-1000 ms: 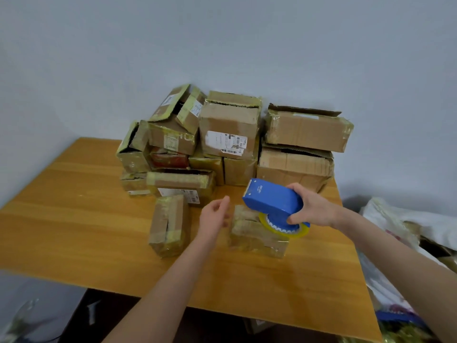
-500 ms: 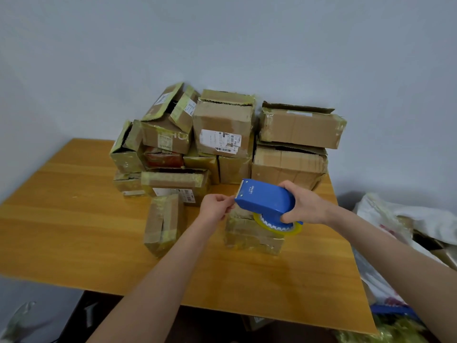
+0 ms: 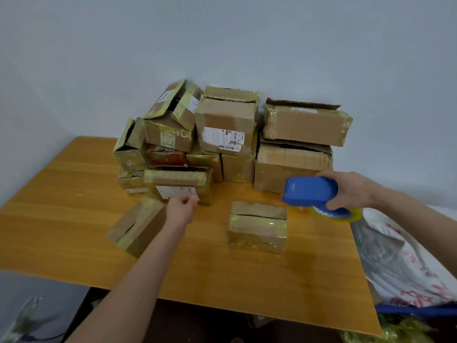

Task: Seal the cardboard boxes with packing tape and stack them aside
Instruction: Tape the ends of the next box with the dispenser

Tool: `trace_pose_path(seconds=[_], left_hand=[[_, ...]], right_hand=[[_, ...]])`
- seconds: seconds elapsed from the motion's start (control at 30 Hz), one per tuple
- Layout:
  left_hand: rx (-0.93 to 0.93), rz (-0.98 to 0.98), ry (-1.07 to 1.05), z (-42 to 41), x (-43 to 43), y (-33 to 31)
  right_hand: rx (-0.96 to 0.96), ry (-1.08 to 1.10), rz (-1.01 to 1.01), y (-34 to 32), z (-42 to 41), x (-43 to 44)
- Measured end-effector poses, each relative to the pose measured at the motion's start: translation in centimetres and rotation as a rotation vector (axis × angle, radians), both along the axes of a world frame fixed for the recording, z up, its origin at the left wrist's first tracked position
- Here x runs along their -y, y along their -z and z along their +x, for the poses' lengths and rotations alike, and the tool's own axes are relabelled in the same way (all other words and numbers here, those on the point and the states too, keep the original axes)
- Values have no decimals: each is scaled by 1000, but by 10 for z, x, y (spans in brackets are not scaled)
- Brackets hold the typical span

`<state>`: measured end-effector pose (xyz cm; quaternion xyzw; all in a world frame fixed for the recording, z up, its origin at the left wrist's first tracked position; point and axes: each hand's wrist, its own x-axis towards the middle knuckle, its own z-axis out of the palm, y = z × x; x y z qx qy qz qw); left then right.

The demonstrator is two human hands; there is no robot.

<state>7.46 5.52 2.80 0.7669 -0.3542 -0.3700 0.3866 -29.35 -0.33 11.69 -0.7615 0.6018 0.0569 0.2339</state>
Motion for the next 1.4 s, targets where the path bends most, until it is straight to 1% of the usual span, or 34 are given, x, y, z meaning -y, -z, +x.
trace_pose_path(seconds=[0.07, 0.17, 0.27, 0.3, 0.33, 0.4, 0.47, 0.5, 0.57, 0.7, 0.8, 0.9, 1.07, 1.3, 1.4], left_hand=[[-16, -44, 95, -28, 10, -4], [-15, -57, 128, -44, 13, 4], [12, -65, 126, -56, 7, 10], [-21, -69, 126, -63, 6, 9], [-93, -64, 129, -70, 7, 5], [-276, 1, 167, -82, 10, -8], [-417, 99, 211, -88, 14, -19], [-450, 112, 216, -88, 15, -22], [-459, 70, 194, -85, 16, -24], [-343, -9, 170, -78, 17, -22], [-299, -15, 177, -77, 15, -24], [-244, -27, 176, -69, 8, -24], [-139, -75, 100, -35, -1, -17], [-79, -17, -11, -34, -7, 8], [-14, 30, 1, -36, -7, 24]], right_hand=[[206, 67, -32, 2, 5, -1], [456, 116, -40, 0, 12, -3], [602, 130, 24, 4, 24, -7], [619, 121, 52, 7, 29, -9], [640, 112, 84, 10, 35, -11], [667, 98, 135, 14, 44, -14], [678, 89, 159, 16, 50, -15], [678, 83, 162, 16, 51, -15], [673, 74, 165, 16, 53, -13], [616, 4, 147, 15, 56, -14], [527, -76, 74, 13, 59, -14], [465, -142, 53, 7, 60, -13], [406, -147, 34, -4, 47, -13], [351, -182, 50, 18, 60, -6], [297, -200, 53, 27, 63, -4]])
